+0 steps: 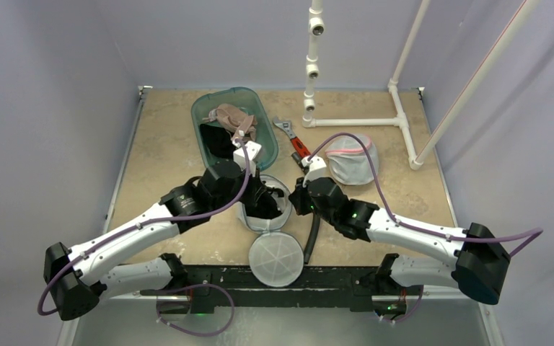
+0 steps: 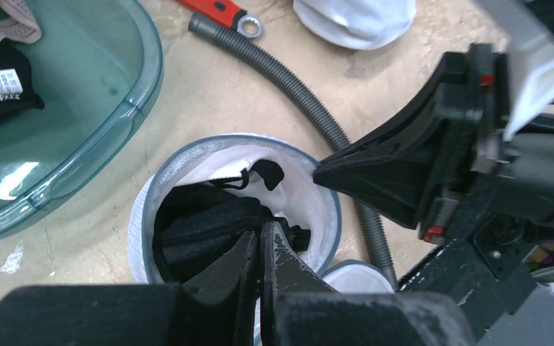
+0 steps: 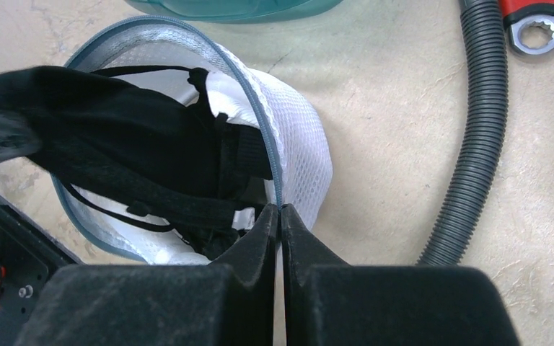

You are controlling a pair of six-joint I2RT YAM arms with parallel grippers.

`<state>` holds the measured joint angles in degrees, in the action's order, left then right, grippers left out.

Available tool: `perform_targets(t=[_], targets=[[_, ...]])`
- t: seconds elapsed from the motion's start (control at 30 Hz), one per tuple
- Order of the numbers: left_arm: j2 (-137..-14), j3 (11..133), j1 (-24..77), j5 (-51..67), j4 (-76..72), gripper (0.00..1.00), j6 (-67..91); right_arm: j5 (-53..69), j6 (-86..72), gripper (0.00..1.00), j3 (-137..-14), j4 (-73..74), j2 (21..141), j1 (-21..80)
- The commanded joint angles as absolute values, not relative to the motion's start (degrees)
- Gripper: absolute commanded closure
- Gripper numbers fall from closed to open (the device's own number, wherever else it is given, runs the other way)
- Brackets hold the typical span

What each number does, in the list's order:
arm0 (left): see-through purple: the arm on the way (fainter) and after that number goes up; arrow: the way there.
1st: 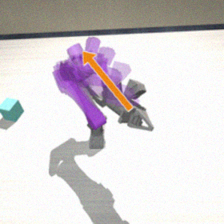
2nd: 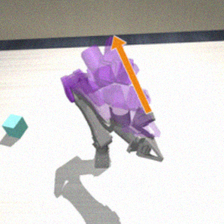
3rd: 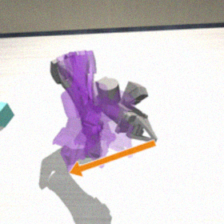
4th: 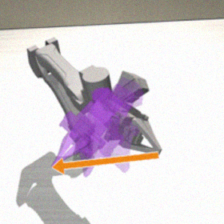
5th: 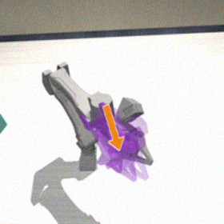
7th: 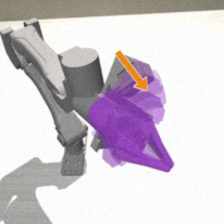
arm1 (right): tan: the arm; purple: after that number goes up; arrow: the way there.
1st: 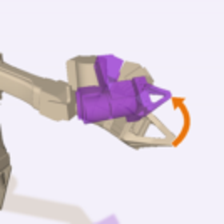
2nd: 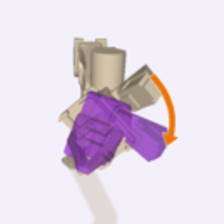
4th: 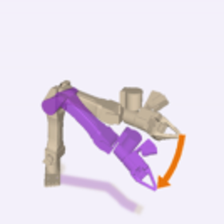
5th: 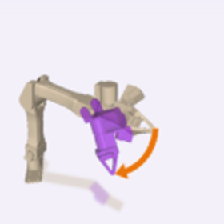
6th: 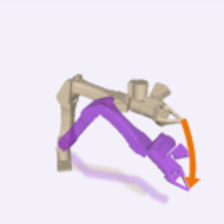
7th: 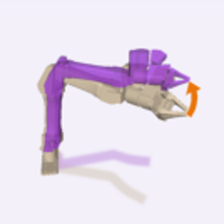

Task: Unzip the laundry bag and remove the bra
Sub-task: Pick up the bra from the laundry bag.

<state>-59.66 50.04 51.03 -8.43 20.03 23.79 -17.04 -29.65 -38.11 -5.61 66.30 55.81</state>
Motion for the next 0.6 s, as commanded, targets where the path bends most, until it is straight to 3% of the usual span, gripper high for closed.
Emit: perform_targets(t=[0.0,0.17,0.27,0.43,0.57], targets=[[-57.25,54.14,50.82,-5.97,19.42,1.00,22.85,-18.89,-30.36,0.92,-37.38,-7.02,64.57,55.50],[-58.06,54.33,50.84,-6.39,19.78,1.00,22.43,-19.27,-28.99,0.59,-37.35,-5.75,61.37,55.46],[-58.20,53.48,50.81,-6.44,18.87,1.00,22.69,-18.79,-27.08,0.46,-37.38,-4.10,58.07,55.47],[-57.80,53.06,50.86,-6.59,16.71,1.00,23.05,-16.80,-22.25,0.37,-36.23,-5.14,50.22,55.50],[-57.35,53.82,50.84,-6.29,15.42,1.00,23.16,-6.14,-17.49,0.37,-34.28,-11.97,46.87,55.51]])
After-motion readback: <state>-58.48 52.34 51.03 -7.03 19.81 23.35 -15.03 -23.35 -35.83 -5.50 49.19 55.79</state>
